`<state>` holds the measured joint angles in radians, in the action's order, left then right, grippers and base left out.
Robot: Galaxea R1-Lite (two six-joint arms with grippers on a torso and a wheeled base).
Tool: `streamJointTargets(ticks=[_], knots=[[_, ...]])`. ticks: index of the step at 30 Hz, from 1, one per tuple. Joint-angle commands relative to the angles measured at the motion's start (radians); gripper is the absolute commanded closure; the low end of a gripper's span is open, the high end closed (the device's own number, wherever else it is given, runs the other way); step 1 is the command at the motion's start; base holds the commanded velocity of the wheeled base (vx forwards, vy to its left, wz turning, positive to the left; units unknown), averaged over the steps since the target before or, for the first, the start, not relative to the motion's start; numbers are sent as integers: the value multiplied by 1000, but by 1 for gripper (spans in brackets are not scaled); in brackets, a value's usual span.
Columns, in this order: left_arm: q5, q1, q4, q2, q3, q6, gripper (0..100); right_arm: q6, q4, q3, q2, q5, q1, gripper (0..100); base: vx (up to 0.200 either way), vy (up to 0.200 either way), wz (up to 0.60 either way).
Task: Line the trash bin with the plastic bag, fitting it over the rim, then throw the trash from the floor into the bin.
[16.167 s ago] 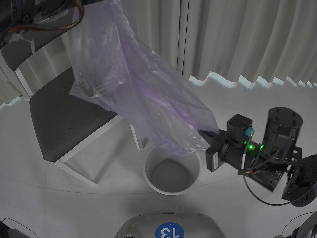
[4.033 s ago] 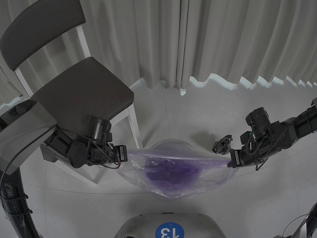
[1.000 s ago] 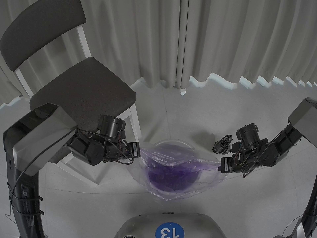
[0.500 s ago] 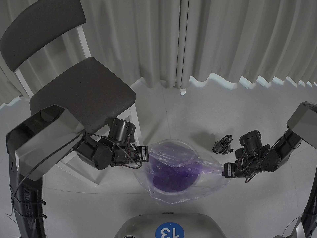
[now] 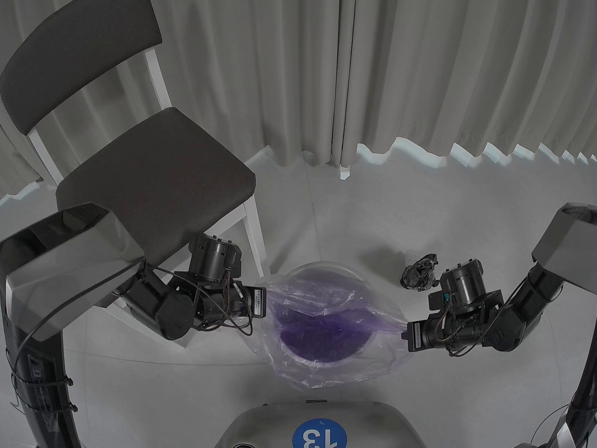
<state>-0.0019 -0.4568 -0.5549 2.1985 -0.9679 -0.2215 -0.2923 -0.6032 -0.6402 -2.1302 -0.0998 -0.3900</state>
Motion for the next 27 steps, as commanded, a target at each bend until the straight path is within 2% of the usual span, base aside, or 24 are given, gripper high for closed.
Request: streamJointTargets(ticks=[1, 9, 17, 18, 27], knots=[[7, -5, -11, 41, 0, 7, 100, 12, -13, 27, -17, 14, -3, 100, 0, 0, 0], [8, -17, -8, 69, -64, 2, 100, 32, -15, -39, -82, 11, 125, 100, 0, 0, 0], [8, -20, 0, 67, -88, 5, 100, 64, -21, -39, -97, 5, 143, 100, 0, 0, 0], [8, -19, -2, 67, -86, 5, 100, 71, -29, -35, -99, 5, 141, 0, 0, 0, 0], [19, -14, -7, 56, -77, 5, 100, 88, -159, 79, -60, 18, 91, 0, 0, 0, 0]])
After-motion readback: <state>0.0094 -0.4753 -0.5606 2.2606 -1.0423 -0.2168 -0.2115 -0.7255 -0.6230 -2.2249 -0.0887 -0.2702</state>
